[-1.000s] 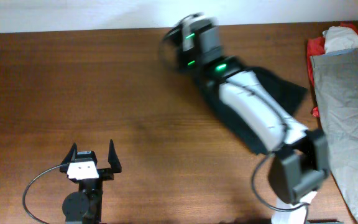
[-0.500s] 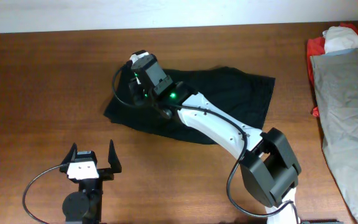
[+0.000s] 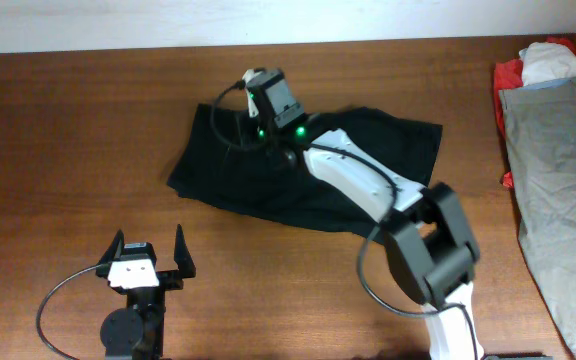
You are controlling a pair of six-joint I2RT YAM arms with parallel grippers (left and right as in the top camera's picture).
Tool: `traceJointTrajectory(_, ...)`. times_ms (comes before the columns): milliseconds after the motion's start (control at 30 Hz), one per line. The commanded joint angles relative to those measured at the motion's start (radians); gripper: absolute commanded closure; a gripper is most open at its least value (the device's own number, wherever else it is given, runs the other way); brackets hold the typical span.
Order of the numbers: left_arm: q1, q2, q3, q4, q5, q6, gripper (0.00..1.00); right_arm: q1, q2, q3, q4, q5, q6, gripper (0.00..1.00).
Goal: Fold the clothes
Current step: 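Pull the black trousers to the table center and lay them flat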
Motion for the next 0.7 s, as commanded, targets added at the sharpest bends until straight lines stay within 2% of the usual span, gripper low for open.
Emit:
traceJointTrajectory(0, 0.003, -0.006, -0.005, 0.002, 0.007, -0.01, 0.01, 0.008, 0.071, 0.007, 0.009, -0.131, 0.052, 0.96)
traceJointTrajectory(333, 0.003, -0.006, -0.005, 0.002, 0.007, -0.01, 0.01, 0.028, 0.193, 0.007, 0.024, -0.29, 0.145, 0.96)
traceJointTrajectory(667, 0.003, -0.006, -0.005, 0.002, 0.007, -0.01, 0.01, 0.098, 0.247, 0.007, -0.182, -0.378, 0.135, 0.96)
